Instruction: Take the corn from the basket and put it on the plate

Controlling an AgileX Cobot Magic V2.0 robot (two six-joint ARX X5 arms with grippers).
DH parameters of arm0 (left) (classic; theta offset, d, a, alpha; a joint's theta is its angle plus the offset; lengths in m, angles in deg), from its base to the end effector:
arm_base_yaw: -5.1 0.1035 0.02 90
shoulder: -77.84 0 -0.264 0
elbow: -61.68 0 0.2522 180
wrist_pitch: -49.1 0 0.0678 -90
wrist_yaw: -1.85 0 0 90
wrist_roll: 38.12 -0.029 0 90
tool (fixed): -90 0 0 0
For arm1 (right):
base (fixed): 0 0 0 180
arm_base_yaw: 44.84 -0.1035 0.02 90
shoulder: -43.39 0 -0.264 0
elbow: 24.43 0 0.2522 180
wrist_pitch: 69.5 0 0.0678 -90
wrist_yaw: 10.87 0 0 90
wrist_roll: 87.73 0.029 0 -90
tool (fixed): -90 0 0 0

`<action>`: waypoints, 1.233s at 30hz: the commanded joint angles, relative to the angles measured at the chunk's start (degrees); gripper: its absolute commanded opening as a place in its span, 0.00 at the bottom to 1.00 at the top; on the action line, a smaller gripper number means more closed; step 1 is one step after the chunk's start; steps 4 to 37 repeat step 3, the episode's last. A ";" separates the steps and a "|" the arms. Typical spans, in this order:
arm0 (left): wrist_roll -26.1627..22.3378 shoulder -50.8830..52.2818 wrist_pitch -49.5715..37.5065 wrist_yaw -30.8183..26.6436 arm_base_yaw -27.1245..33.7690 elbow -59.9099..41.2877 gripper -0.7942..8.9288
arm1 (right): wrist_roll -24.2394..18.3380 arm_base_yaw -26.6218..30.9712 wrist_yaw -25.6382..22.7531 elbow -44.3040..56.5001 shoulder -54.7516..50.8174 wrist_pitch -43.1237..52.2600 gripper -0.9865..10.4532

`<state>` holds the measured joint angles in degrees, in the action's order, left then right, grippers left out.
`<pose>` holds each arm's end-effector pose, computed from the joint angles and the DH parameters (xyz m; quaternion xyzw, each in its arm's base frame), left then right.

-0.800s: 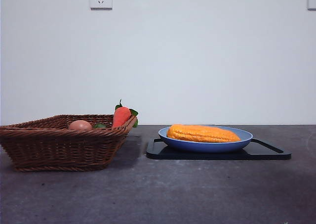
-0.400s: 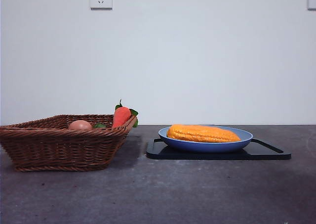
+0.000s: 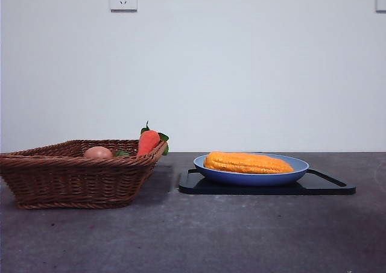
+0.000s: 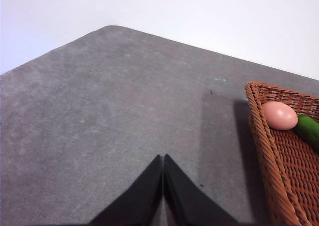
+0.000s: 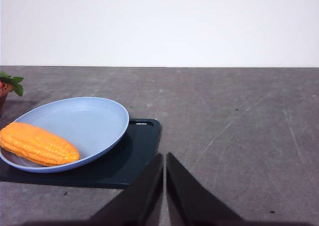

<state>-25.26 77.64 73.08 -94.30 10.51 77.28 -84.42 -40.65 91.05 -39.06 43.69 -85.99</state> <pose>0.0940 0.0120 0.1570 -0.1106 0.0631 0.1082 0.9859 0.0966 -0.0011 0.1637 0.0315 0.0206 0.0668 0.9971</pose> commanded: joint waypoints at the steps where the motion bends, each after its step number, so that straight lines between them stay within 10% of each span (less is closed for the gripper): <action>1: 0.07 0.04 0.48 -0.07 0.20 -0.92 0.09 | 0.74 0.09 -0.02 0.35 -0.09 0.57 0.09; 37: 0.07 0.04 0.48 -0.07 0.20 -0.92 0.09 | 0.74 0.09 -0.02 0.33 -0.09 0.57 0.09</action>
